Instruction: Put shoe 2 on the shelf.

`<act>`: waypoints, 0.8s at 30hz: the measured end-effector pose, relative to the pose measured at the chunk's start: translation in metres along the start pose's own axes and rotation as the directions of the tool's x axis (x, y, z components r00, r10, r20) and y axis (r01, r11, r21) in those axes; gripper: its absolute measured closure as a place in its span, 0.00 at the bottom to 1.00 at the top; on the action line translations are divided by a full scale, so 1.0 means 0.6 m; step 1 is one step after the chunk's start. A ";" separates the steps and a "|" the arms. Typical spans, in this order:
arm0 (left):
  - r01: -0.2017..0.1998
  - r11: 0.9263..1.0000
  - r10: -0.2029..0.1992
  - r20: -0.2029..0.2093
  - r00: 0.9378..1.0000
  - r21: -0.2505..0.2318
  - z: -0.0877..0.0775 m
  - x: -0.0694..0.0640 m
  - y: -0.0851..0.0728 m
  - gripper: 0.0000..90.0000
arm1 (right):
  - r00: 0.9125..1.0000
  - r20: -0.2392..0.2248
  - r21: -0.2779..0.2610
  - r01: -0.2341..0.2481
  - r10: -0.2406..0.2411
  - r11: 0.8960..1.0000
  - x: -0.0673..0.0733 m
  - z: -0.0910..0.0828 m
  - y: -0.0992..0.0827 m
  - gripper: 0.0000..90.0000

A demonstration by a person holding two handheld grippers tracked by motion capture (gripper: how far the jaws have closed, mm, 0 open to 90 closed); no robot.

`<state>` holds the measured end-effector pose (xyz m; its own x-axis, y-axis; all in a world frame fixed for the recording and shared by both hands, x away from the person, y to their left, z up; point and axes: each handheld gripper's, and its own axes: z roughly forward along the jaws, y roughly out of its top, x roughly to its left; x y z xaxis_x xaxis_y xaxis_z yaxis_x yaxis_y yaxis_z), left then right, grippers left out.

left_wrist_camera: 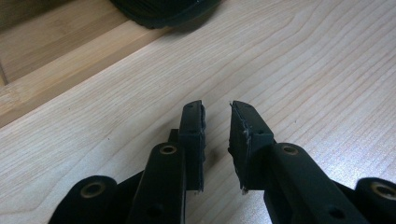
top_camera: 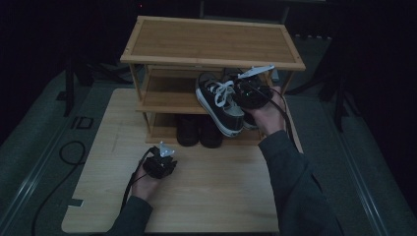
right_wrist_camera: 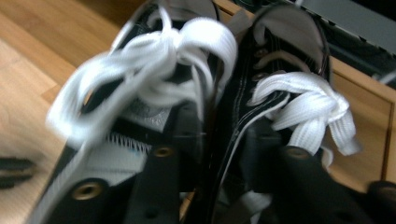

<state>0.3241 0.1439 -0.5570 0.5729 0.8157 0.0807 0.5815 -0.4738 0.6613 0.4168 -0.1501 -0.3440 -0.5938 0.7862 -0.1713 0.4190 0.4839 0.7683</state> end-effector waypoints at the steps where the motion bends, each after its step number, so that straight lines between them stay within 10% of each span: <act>1: 0.001 1.000 -0.001 0.000 1.000 0.001 0.000 0.000 0.000 0.84 | 1.000 -0.006 -0.005 0.017 -0.017 1.000 -0.002 -0.002 0.000 0.71; 6: -0.004 1.000 0.004 0.001 1.000 0.002 0.002 -0.002 0.001 0.83 | 0.983 -0.084 -0.016 0.163 -0.164 0.986 -0.017 -0.012 -0.002 0.59; 13: -0.008 1.000 0.008 0.009 1.000 0.000 -0.003 -0.002 0.007 0.80 | 0.969 -0.196 -0.054 0.145 -0.153 0.988 -0.041 -0.032 -0.009 0.58; 24: 0.013 0.999 -0.011 0.049 0.999 -0.051 -0.030 0.004 0.036 0.72 | 0.957 -0.234 -0.095 0.152 -0.170 0.984 -0.042 -0.064 -0.013 0.57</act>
<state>0.3275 0.1415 -0.5289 0.5942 0.8035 0.0370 0.5587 -0.4453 0.6997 0.4021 -0.1885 -0.3221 -0.8002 0.5804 -0.1509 0.2569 0.5591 0.7883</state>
